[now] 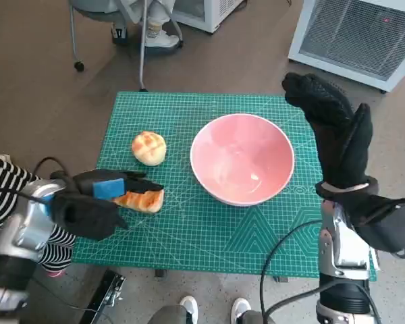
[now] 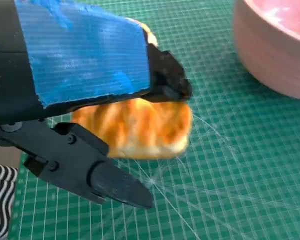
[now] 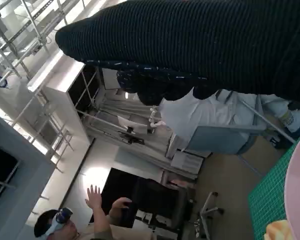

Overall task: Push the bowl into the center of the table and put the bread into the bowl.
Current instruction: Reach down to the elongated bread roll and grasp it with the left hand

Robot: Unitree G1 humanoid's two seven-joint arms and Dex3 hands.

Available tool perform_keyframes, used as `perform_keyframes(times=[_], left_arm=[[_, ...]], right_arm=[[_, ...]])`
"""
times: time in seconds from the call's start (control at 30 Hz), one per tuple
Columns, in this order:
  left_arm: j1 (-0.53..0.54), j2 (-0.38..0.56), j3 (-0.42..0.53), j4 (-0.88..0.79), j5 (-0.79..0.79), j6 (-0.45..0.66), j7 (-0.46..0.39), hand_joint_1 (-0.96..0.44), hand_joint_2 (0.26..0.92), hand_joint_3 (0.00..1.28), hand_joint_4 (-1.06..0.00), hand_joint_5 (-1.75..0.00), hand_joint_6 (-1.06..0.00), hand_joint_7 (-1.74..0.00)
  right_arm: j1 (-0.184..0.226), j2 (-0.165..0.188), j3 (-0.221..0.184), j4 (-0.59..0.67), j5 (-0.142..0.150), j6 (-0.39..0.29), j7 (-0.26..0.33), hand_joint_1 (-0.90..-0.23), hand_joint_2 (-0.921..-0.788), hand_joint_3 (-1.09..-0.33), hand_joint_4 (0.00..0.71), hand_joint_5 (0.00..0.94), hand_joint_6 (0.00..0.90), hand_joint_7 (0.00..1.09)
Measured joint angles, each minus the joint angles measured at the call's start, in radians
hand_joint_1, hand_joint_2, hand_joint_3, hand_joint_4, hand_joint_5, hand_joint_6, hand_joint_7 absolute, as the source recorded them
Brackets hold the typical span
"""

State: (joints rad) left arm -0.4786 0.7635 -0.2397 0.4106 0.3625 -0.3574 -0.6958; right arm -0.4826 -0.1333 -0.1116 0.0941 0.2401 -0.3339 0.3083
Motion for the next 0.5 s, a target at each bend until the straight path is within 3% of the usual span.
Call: perform_keyframes(times=[0.13,0.2,0.33,0.37,0.43,0.5], left_arm=[[-0.014,-0.008,-0.009,0.034,0.028,-0.007,0.039,-0.1,0.836,0.01,-0.7,-0.11,-0.67,-0.14],[-0.018,-0.011,-0.012,0.046,0.037,-0.011,0.062,-0.07,0.852,0.0,-0.77,-0.26,-0.64,-0.35],[-0.019,-0.014,-0.013,0.06,0.053,-0.025,0.102,-0.04,0.872,0.0,-0.73,-0.6,-0.55,-0.69],[-0.02,-0.014,-0.013,0.065,0.057,-0.029,0.111,-0.03,0.89,0.05,-0.72,-0.8,-0.52,-0.91],[-0.02,-0.014,-0.013,0.076,0.063,-0.037,0.13,-0.01,0.905,0.09,-0.71,-0.99,-0.49,-1.1],[-0.021,-0.014,-0.013,0.086,0.071,-0.046,0.155,-0.01,0.912,0.11,-0.72,-1.08,-0.48,-1.18]], right_arm=[[0.002,0.0,0.0,0.0,0.0,0.0,0.0,-0.731,-0.921,-0.661,0.201,0.001,0.16,0.39],[0.003,0.0,0.0,0.0,0.0,0.0,0.0,-0.731,-0.921,-0.661,0.201,0.001,0.159,0.39],[0.006,0.0,0.0,0.0,0.0,0.0,-0.001,-0.731,-0.921,-0.661,0.202,0.001,0.159,0.39],[0.006,0.0,0.0,0.0,0.0,0.0,-0.001,-0.731,-0.921,-0.661,0.202,0.001,0.158,0.39],[0.006,0.0,0.0,0.0,-0.001,0.0,-0.001,-0.73,-0.921,-0.661,0.202,0.001,0.157,0.39],[0.006,0.001,0.0,0.0,-0.001,0.0,-0.002,-0.73,-0.921,-0.661,0.201,0.001,0.155,0.39]])
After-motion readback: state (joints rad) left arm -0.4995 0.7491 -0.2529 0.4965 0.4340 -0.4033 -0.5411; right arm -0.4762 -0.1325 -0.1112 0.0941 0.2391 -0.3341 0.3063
